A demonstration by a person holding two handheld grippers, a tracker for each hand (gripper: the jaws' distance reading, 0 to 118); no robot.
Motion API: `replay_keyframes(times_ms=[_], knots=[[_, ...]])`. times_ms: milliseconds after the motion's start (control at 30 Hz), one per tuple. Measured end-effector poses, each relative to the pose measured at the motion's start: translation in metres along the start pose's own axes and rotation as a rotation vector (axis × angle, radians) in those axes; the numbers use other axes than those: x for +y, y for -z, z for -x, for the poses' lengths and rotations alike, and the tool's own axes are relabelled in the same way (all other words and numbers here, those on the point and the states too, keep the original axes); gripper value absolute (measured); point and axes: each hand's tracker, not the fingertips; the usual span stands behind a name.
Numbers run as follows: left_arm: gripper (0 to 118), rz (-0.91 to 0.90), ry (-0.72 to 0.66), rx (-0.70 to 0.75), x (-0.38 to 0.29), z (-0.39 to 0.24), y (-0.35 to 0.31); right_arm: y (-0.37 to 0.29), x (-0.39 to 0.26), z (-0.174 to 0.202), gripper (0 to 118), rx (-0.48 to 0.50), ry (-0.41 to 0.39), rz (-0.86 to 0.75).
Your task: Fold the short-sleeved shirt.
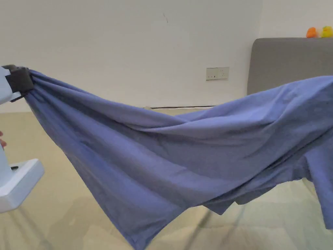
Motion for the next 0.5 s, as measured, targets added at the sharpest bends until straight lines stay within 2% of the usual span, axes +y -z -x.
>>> replay_keyframes(times_ms=[67, 133, 200, 367, 500], knots=[[3, -0.03, 0.1, 0.104, 0.012, 0.005, -0.019, 0.005, 0.004, -0.01, 6, -0.035, -0.075, -0.056], [3, -0.05, 0.153, 0.162, 0.018, 0.012, -0.031, 0.004, 0.009, -0.008, 6, -0.035, -0.032, -0.021], [3, -0.052, 0.137, 0.146, 0.024, 0.022, -0.041, 0.003, 0.012, -0.011, 6, -0.001, 0.024, -0.035], [3, -0.039, 0.143, 0.177, 0.026, 0.036, -0.041, 0.011, 0.021, 0.002, 6, 0.011, -0.053, -0.072], [3, 0.002, 0.149, 0.195, 0.023, 0.04, -0.015, 0.043, 0.028, 0.022, 6, 0.034, -0.048, -0.061]])
